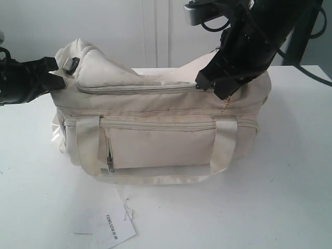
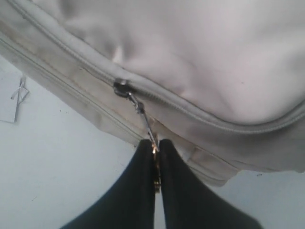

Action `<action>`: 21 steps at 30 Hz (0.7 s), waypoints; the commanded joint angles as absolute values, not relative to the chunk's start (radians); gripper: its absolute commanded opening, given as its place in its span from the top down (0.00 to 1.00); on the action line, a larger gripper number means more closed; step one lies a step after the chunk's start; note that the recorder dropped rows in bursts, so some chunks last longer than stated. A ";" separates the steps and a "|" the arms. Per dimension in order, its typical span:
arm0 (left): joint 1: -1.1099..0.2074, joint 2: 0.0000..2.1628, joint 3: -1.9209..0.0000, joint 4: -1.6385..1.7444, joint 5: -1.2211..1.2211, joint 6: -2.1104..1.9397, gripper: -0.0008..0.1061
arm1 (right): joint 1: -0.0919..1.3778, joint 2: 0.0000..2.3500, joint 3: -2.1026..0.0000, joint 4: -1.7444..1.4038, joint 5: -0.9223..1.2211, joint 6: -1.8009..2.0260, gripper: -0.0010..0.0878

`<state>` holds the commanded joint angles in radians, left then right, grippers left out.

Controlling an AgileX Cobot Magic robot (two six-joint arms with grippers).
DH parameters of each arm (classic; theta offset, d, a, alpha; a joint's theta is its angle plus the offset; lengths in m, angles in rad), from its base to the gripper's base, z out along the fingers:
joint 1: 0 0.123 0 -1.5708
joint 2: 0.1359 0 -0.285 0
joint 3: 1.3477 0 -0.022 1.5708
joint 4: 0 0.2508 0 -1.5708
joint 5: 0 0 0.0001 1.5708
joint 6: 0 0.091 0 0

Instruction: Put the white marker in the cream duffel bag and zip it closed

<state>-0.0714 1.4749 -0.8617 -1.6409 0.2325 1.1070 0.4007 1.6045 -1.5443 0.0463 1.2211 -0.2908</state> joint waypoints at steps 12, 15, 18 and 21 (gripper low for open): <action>-0.071 1.475 -0.862 -1.637 0.232 1.107 0.99 | 0.357 1.603 -1.544 0.053 1.221 -0.311 0.99; -0.071 1.475 -0.862 -1.637 0.249 1.107 0.99 | 0.357 1.603 -1.544 0.087 1.221 -0.315 0.99; -0.071 1.475 -0.862 -1.637 0.256 1.104 0.96 | 0.357 1.603 -1.544 0.140 1.221 -0.350 0.99; -0.071 1.467 -0.862 -1.628 0.257 1.100 0.89 | 0.357 1.603 -1.544 0.141 1.221 -0.356 0.99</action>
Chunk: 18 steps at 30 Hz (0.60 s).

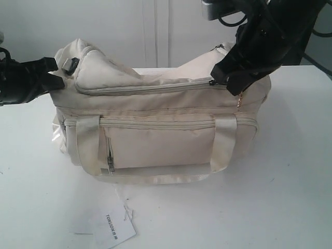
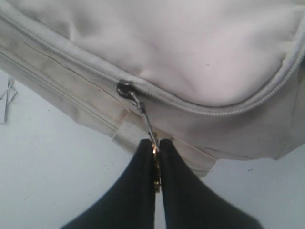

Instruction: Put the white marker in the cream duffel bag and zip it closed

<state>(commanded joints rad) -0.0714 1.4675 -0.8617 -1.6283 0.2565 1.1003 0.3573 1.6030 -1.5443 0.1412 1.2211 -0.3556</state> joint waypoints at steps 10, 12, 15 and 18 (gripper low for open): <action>-0.071 1.274 -0.862 -1.312 0.225 1.134 0.30 | 0.357 1.614 -1.544 0.141 1.221 -0.424 0.99; -0.071 1.225 -0.862 -1.280 0.294 1.134 0.16 | 0.357 1.626 -1.544 0.141 1.221 -0.450 0.99; -0.081 1.158 -0.867 -1.290 0.465 1.180 0.20 | 0.357 1.640 -1.544 0.141 1.221 -0.451 0.99; -0.151 1.141 -0.892 -1.351 0.601 1.358 0.33 | 0.357 1.658 -1.544 0.145 1.221 -0.501 0.99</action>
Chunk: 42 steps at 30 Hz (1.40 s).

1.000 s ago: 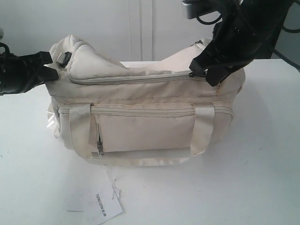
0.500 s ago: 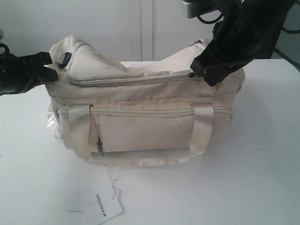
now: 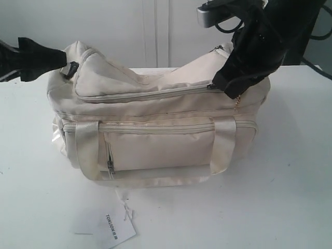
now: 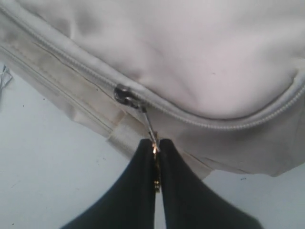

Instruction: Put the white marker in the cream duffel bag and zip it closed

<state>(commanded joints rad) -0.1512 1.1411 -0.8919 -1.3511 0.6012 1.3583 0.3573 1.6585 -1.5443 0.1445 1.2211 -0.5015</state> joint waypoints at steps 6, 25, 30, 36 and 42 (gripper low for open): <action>-0.394 1.224 -0.959 -1.338 0.472 1.562 0.40 | 0.357 1.673 -1.544 0.172 1.221 -0.543 0.99; -0.606 1.593 -1.209 -1.254 0.349 1.574 0.40 | 0.357 1.600 -1.544 0.185 1.221 -0.546 0.99; -0.606 1.637 -1.250 -1.254 0.353 1.569 0.40 | 0.357 1.600 -1.544 0.187 1.221 -0.546 0.99; -0.606 1.681 -1.267 -1.254 0.365 1.567 0.40 | 0.357 1.600 -1.544 0.187 1.221 -0.546 0.99; -0.606 1.709 -1.267 -1.254 0.333 1.567 0.48 | 0.357 1.600 -1.544 0.187 1.221 -0.546 0.99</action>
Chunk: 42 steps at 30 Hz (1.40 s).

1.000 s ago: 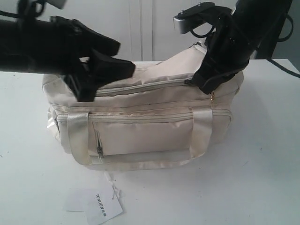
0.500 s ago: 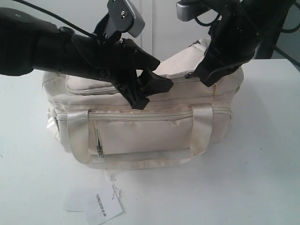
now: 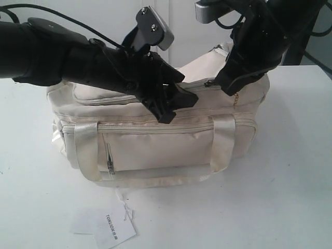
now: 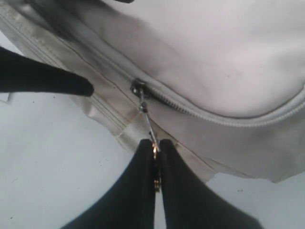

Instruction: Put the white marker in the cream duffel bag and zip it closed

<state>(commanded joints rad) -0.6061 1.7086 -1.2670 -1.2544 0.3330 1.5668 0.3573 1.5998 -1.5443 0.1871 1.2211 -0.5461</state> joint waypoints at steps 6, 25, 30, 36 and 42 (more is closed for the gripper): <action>-0.606 1.710 -1.267 -1.254 0.333 1.570 0.99 | 0.357 1.600 -1.544 0.183 1.221 -0.546 0.99; -0.606 1.710 -1.267 -1.247 0.360 1.543 0.99 | 0.357 1.600 -1.544 0.093 1.221 -0.547 0.99; -0.606 1.710 -1.267 -1.247 0.363 1.542 0.99 | 0.357 1.600 -1.544 0.093 1.221 -0.547 0.99; -0.606 1.710 -1.267 -1.247 0.370 1.542 0.99 | 0.357 1.600 -1.544 0.055 1.221 -0.545 0.99; -0.606 1.710 -1.267 -1.247 0.373 1.542 0.99 | 0.357 1.600 -1.544 0.021 1.203 -0.519 0.99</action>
<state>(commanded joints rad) -0.6061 1.7102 -1.2670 -1.2469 0.3733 1.5425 0.3573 1.5998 -1.5443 0.0213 1.2033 -0.5189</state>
